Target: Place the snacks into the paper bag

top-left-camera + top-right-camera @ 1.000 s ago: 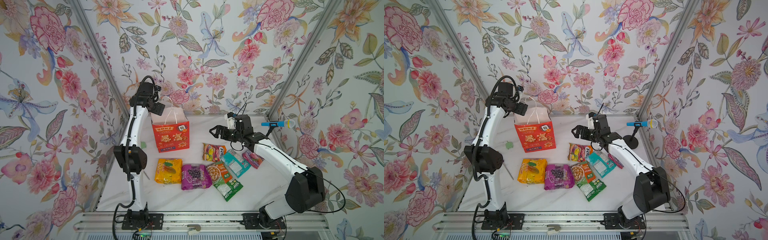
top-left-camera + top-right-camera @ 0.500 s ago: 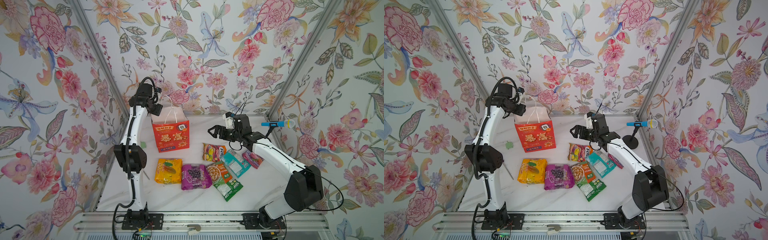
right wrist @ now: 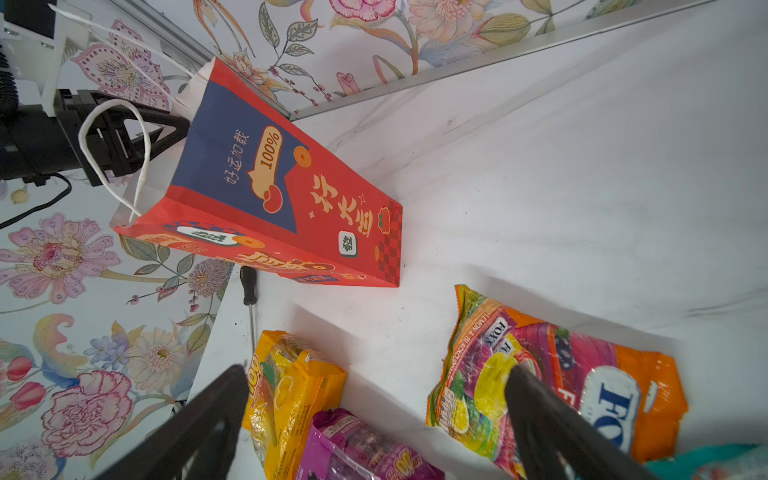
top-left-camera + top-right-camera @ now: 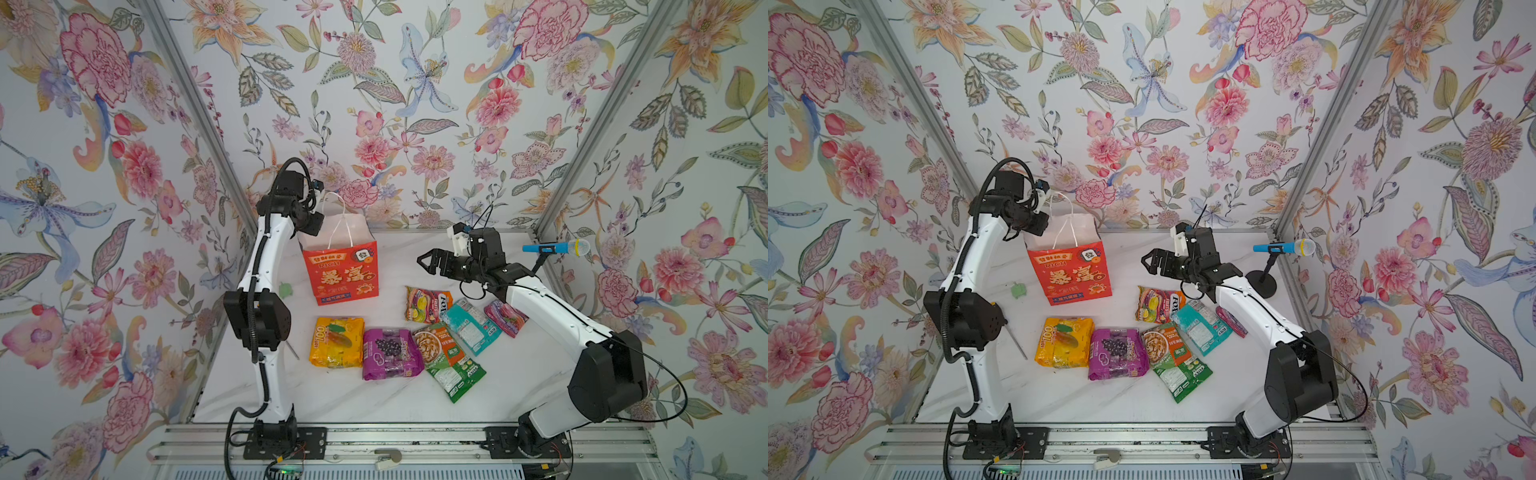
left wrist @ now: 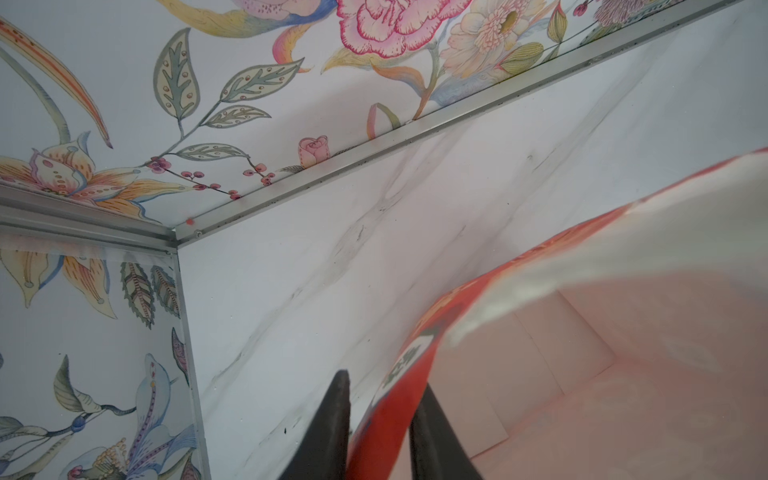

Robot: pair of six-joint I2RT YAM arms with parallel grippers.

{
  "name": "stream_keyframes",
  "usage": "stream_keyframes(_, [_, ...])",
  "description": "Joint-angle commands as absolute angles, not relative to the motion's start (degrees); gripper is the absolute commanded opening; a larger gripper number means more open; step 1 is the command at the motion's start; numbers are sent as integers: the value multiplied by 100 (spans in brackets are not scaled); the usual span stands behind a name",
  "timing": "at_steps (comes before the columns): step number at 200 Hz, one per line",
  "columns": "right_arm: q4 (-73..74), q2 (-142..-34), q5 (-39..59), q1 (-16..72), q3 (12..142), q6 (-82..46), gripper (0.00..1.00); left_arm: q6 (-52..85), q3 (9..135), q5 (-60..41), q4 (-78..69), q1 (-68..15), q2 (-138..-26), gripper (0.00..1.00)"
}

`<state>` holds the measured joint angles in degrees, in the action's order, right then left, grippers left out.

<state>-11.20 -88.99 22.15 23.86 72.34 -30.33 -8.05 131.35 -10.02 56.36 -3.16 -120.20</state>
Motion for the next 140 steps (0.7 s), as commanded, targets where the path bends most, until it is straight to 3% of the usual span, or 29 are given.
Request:
stream_keyframes(1, [-1023, -8926, 2295, 2347, 7179, -3033, 98, -591, 13004, -1056, 5701, -272, -11726, 21])
stream_keyframes(18, [-1002, -8921, 2312, 2321, 7155, -3028, 98, -487, 12940, -1061, 5687, -268, -11642, 19])
stream_keyframes(71, [-989, -8947, 2320, 2268, 7146, -2946, 98, 213, 12296, -839, 5687, -264, -11319, 0])
stream_keyframes(117, [-932, -8974, 2378, 2245, 7114, -2934, 98, 899, 11509, -650, 5350, -264, -10620, 0])
stream_keyframes(140, [-916, -8974, 2389, 2217, 7079, -2923, 98, 1181, 11052, -615, 5206, -279, -10239, 13])
